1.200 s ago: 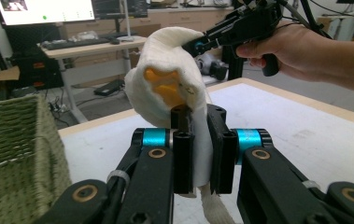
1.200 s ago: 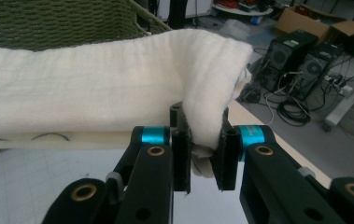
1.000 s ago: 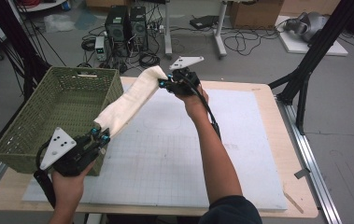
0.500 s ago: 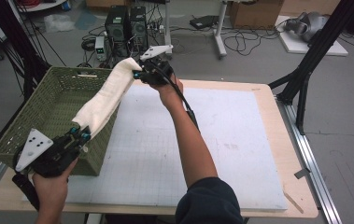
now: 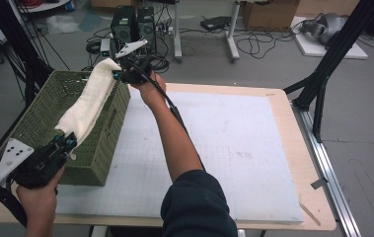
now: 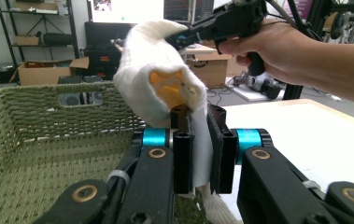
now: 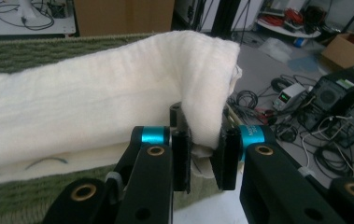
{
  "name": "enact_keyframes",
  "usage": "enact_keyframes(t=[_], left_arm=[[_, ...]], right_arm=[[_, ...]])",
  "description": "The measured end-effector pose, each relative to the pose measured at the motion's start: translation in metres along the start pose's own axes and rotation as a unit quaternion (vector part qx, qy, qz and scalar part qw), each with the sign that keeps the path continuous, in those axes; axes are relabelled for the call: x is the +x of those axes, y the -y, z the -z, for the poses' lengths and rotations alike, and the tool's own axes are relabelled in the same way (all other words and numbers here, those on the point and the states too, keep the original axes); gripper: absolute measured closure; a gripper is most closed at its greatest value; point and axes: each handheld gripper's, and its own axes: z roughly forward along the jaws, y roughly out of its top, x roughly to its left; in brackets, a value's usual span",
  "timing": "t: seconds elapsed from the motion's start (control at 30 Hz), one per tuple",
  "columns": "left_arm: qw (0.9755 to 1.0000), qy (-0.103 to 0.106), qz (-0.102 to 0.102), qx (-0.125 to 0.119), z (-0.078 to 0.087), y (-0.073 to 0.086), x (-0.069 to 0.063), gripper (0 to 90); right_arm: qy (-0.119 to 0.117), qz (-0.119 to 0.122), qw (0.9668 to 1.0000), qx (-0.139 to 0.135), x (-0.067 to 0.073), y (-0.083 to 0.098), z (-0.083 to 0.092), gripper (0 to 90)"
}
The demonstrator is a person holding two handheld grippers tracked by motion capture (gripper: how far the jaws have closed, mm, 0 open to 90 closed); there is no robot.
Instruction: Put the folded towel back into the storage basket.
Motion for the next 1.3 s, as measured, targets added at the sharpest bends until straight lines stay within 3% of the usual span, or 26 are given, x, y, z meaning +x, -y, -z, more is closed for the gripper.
enact_keyframes(t=[0.13,0.3,0.57,0.7,0.73,0.8,0.83,0.9,1.03,1.13,1.3], left_arm=[[0.9998,-0.015,-0.007,0.008,0.001,0.003,0.005,81.6],[0.9994,-0.031,0.009,0.011,0.004,0.007,0.017,81.5],[0.9982,-0.054,0.01,0.024,0.005,0.011,0.028,80.9],[0.9971,-0.066,0.021,0.031,0.006,0.014,0.034,79.4],[0.9964,-0.072,0.027,0.036,0.006,0.014,0.035,76.3],[0.9938,-0.095,0.036,0.046,0.005,0.016,0.037,61.2],[0.9926,-0.105,0.037,0.049,0.005,0.016,0.038,52.9],[0.9912,-0.118,0.039,0.045,0.006,0.015,0.039,44.0],[0.9909,-0.121,0.045,0.037,0.009,0.011,0.039,42.2],[0.9914,-0.116,0.05,0.034,0.009,0.01,0.039,42.2],[0.9946,-0.09,0.048,0.022,0.006,0.007,0.032,38.7]], right_arm=[[-0.005,0.004,1.0,0.006,0.003,-0.008,-0.015,80.2],[-0.004,0.01,0.9998,0.016,0.009,-0.016,-0.033,80.2],[-0.005,0.009,0.9997,0.022,0.019,-0.021,-0.057,80.1],[-0.001,0.017,0.9995,0.025,0.024,-0.026,-0.066,79.2],[0.0,0.019,0.9995,0.026,0.026,-0.027,-0.068,77.4],[0.011,0.01,0.9996,0.025,0.028,-0.026,-0.073,61.5],[0.018,0.002,0.9995,0.026,0.028,-0.025,-0.075,59.2],[0.015,-0.006,0.9995,0.028,0.027,-0.024,-0.075,53.4],[-0.005,-0.013,0.9995,0.03,0.025,-0.022,-0.067,50.1],[-0.012,-0.02,0.9992,0.032,0.02,-0.019,-0.057,48.9],[-0.012,-0.03,0.9991,0.025,0.014,-0.012,-0.037,45.4]])
